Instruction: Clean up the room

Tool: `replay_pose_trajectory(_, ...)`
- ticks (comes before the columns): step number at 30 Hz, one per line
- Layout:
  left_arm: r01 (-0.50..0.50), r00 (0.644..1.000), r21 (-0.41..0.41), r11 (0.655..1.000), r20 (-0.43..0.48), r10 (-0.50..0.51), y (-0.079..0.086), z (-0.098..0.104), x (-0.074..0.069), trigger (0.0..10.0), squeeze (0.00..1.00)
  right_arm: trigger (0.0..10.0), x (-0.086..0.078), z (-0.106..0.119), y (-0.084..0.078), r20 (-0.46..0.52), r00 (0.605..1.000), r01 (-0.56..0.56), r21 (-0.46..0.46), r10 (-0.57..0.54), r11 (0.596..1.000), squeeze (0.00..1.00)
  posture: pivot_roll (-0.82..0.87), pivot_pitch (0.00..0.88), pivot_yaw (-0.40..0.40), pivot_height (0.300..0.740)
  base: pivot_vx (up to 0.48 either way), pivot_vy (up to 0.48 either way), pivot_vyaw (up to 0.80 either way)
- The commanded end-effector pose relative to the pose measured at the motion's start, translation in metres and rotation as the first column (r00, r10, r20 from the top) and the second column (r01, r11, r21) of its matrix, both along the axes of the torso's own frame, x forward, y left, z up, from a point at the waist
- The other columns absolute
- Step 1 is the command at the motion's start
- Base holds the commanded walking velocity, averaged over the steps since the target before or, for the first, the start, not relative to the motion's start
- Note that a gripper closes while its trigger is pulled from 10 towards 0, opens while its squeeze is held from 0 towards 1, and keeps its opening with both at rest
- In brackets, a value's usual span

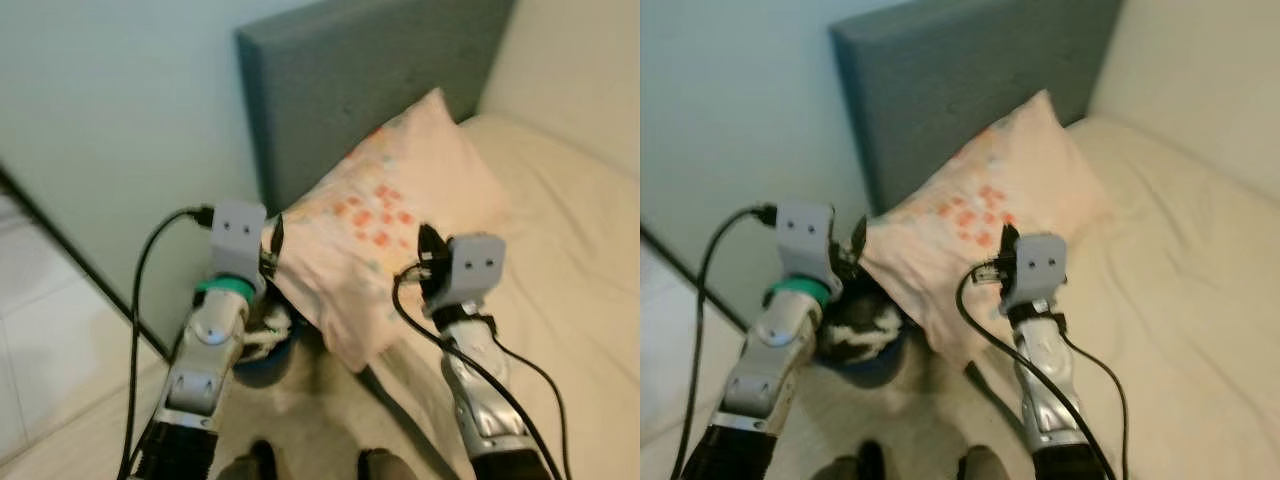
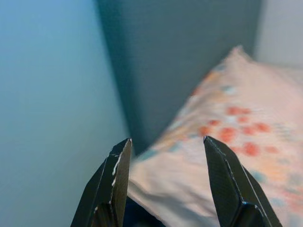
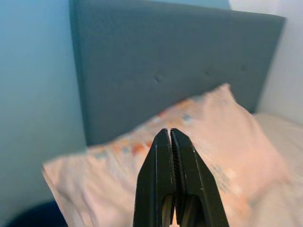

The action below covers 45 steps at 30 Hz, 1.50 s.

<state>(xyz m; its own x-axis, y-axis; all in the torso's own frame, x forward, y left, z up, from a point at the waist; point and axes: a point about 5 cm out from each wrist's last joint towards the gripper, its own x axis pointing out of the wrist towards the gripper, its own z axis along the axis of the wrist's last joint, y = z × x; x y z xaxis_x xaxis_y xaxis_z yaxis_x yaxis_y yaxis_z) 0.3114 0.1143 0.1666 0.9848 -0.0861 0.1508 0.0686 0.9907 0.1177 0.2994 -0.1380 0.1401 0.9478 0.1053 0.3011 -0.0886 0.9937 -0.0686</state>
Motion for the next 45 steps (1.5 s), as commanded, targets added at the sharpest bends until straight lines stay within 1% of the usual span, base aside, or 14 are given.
replay_pose_trajectory(1, 0.006, 1.0, 0.01, 1.0, -0.011, -0.006, 0.0, -0.004, -0.002, 10.0, 0.0, 10.0, -0.002, -0.004, -0.002, -0.01, 1.0, 0.012, 0.006, -0.012, 1.0, 0.0, -0.07, 0.062, 0.051, 0.735, -0.356, 0.0, 0.0)
replay_pose_trajectory(21, 0.004, 1.0, 0.011, 1.0, -0.013, -0.004, 0.0, -0.004, -0.001, 10.0, 0.0, 10.0, -0.001, -0.008, -0.001, -0.031, 0.999, 0.01, 0.003, -0.01, 1.0, 0.0, -0.07, 0.062, 0.051, 0.735, -0.346, 0.0, 0.0)
replay_pose_trajectory(27, 0.008, 1.0, 0.013, 1.0, -0.02, -0.008, 0.0, -0.007, -0.002, 10.0, 0.0, 10.0, 0.0, -0.011, 0.0, -0.049, 0.999, 0.002, 0.006, -0.002, 1.0, 0.0, -0.07, 0.056, 0.05, 0.735, -0.085, 0.0, -0.07)
replay_pose_trajectory(31, 0.017, 0.997, 0.003, 1.0, -0.07, -0.016, 0.001, -0.015, -0.002, 10.0, 0.0, 10.0, 0.001, -0.02, 0.0, -0.097, 0.995, -0.001, 0.03, 0.004, 1.0, 0.0, -0.07, 0.052, 0.049, 0.735, 0.0, 0.0, -0.62)
replay_pose_trajectory(34, 0.016, 0.996, 0.0, 1.0, -0.092, -0.016, 0.003, -0.019, -0.002, 10.0, 0.0, 10.0, 0.0, -0.023, 0.0, -0.111, 0.994, -0.001, 0.034, 0.005, 0.999, 0.0, -0.07, 0.047, 0.049, 0.735, 0.0, 0.0, -0.8)
replay_pose_trajectory(35, -0.004, 0.989, -0.006, 1.0, -0.149, 0.003, 0.011, -0.031, -0.003, 10.0, 0.0, 10.0, -0.001, -0.032, -0.001, -0.142, 0.99, -0.001, 0.024, 0.004, 1.0, 0.0, -0.08, 0.041, 0.05, 0.735, 0.0, 0.0, -0.8)
replay_pose_trajectory(38, -0.033, 0.977, 0.015, 0.999, -0.211, 0.035, 0.024, -0.049, -0.007, 10.0, 0.0, 10.0, -0.003, -0.044, -0.001, -0.181, 0.983, -0.01, 0.001, 0.01, 1.0, 0.0, -0.08, 0.028, 0.052, 0.735, 0.0, 0.0, -0.8)
replay_pose_trajectory(40, -0.048, 0.969, 0.041, 0.998, -0.24, 0.056, 0.031, -0.06, -0.011, 10.0, 0.0, 10.0, -0.005, -0.05, 0.0, -0.202, 0.979, -0.014, -0.014, 0.011, 1.0, 0.0, -0.08, 0.02, 0.052, 0.735, 0.0, 0.0, -0.8)
replay_pose_trajectory(41, -0.048, 0.969, 0.041, 0.998, -0.24, 0.056, 0.031, -0.06, -0.011, 10.0, 0.0, 10.0, -0.005, -0.05, 0.0, -0.202, 0.979, -0.014, -0.014, 0.011, 1.0, 0.0, -0.08, 0.02, 0.052, 0.735, 0.0, 0.0, -0.8)
replay_pose_trajectory(43, -0.052, 0.964, 0.07, 0.996, -0.258, 0.068, 0.037, -0.067, -0.015, 10.0, 0.0, 10.0, -0.006, -0.054, 0.0, -0.213, 0.977, -0.018, -0.02, 0.013, 1.0, 0.0, -0.08, 0.017, 0.05, 0.735, 0.0, 0.0, -0.8)
replay_pose_trajectory(45, -0.055, 0.96, 0.082, 0.995, -0.269, 0.075, 0.04, -0.071, -0.016, 10.0, 0.0, 10.0, -0.006, -0.056, 0.001, -0.218, 0.976, -0.022, -0.021, 0.017, 1.0, 0.0, -0.08, 0.016, 0.049, 0.735, 0.0, 0.0, -0.8)
